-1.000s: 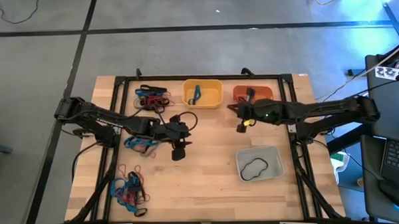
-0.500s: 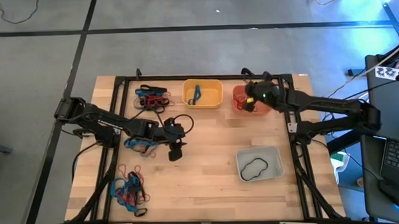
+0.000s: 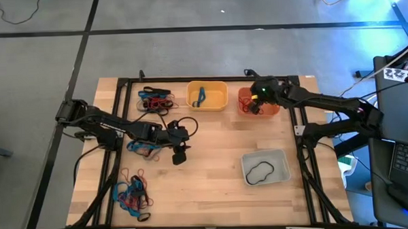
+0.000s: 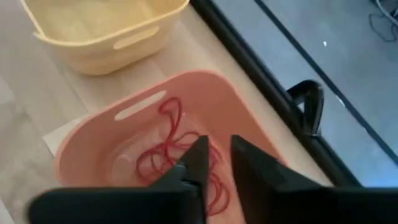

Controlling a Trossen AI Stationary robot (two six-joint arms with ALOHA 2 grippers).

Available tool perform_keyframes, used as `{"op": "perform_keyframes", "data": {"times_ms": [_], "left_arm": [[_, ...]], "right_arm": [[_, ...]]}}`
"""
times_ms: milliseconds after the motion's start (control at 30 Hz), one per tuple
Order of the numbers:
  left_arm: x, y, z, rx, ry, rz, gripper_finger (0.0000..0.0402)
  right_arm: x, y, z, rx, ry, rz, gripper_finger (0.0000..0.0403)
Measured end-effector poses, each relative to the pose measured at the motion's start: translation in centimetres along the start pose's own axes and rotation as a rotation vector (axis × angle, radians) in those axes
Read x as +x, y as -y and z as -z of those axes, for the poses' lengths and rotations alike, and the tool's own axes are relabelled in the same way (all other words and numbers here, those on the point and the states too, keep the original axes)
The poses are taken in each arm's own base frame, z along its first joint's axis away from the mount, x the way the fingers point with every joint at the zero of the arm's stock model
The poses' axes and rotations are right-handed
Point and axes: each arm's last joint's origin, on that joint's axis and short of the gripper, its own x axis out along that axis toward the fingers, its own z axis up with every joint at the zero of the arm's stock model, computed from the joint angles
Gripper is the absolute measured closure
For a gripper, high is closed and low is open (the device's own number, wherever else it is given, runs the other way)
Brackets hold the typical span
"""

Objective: Sort rubber bands into baskets
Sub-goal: Put the red rubber band into the orange bin

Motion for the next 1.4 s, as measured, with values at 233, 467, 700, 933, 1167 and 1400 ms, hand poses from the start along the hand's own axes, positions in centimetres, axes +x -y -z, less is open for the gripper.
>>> {"op": "perform_keyframes", "data": {"times_ms": [233,467,700,933,1167,1400], "left_arm": [[0.0,0.0,0.0,0.033,-0.005,-0.001,0.0233],[-1.2,-0.1,-0.7,0.051,-0.124,-0.038,0.0233],[-3.2,0.0,-1.5,-0.002,-0.302,-0.073,0.0233],[-4.5,0.4,-0.3,0.005,-0.528,0.021,0.0233],[-5.3,0.6,2.0,0.085,-0.700,-0.014,0.0233],[-5.0,0.8,3.8,0.115,-0.762,-0.006,0.0233]], "right_arm": [[-0.3,0.0,-0.2,-0.004,-0.020,-0.045,0.0216],[-2.8,-1.6,-1.8,-0.041,0.121,-0.267,0.0177],[-3.9,-5.1,-2.8,-0.154,0.252,-0.480,0.0176],[-4.1,-8.0,-3.2,-0.219,0.319,-0.554,0.0175],[-2.3,-10.8,-2.7,-0.284,0.266,-0.598,0.0175],[-1.0,-11.8,-2.2,-0.329,0.218,-0.603,0.0175]]}}
